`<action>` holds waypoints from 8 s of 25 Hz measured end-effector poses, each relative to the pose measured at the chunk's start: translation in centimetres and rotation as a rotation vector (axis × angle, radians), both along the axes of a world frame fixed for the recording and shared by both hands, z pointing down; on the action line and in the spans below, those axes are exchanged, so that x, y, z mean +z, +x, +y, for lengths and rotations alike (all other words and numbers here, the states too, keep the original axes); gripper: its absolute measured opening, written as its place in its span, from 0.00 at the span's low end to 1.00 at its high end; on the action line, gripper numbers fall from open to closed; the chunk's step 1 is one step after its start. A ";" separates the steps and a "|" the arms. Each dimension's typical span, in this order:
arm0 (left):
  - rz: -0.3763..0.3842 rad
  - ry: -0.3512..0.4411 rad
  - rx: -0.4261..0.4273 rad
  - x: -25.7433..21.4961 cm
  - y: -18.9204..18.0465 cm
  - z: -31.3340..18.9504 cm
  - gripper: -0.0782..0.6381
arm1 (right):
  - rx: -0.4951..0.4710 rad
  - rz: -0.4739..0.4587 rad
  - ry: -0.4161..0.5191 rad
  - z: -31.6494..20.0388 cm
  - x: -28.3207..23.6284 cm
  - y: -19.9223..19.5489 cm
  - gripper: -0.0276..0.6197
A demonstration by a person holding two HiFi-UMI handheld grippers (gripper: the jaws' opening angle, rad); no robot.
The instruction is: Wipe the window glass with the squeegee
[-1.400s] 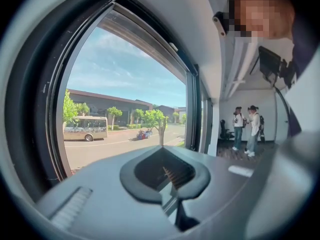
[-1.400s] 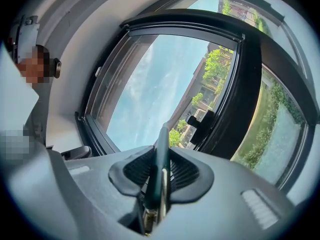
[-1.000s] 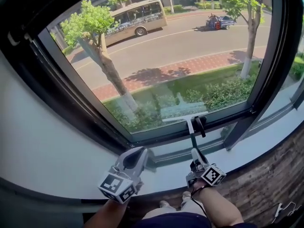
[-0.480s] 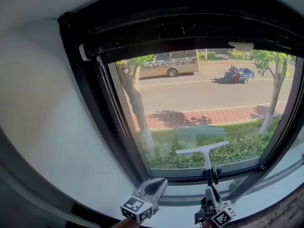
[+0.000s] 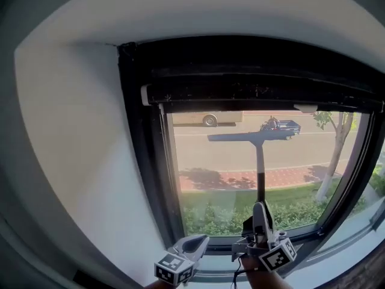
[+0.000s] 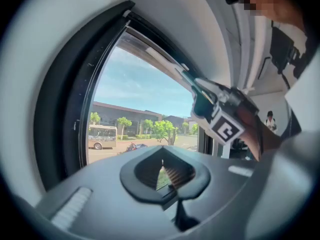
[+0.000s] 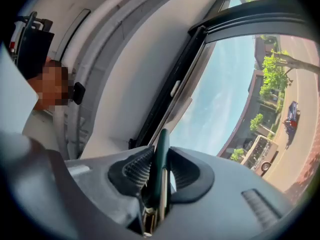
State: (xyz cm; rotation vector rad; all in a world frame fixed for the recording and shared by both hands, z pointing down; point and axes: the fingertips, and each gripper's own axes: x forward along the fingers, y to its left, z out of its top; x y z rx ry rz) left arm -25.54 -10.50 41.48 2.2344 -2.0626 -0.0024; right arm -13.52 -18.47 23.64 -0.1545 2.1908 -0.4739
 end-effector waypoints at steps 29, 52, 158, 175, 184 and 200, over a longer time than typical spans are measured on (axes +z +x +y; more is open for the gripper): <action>-0.033 0.040 0.098 -2.3 -1.2 3.4 0.12 | 0.046 0.031 0.033 -0.5 -7.2 -8.7 0.20; -0.013 0.116 0.094 -2.9 0.1 5.4 0.12 | 0.048 0.138 -0.075 0.3 3.1 -6.9 0.20; -0.022 0.080 0.090 -1.5 -0.2 5.1 0.12 | 0.011 0.015 0.009 3.7 -7.4 -10.1 0.20; -0.027 0.063 0.101 -0.6 -1.7 5.1 0.12 | -0.050 0.121 -0.007 3.1 -4.7 -13.5 0.20; -0.010 0.060 0.094 -0.2 -1.7 5.4 0.12 | -0.093 0.206 -0.046 3.0 -1.3 -13.6 0.20; 0.001 0.038 0.075 0.8 -0.8 5.5 0.12 | -0.165 0.365 -0.112 3.3 7.2 -13.5 0.20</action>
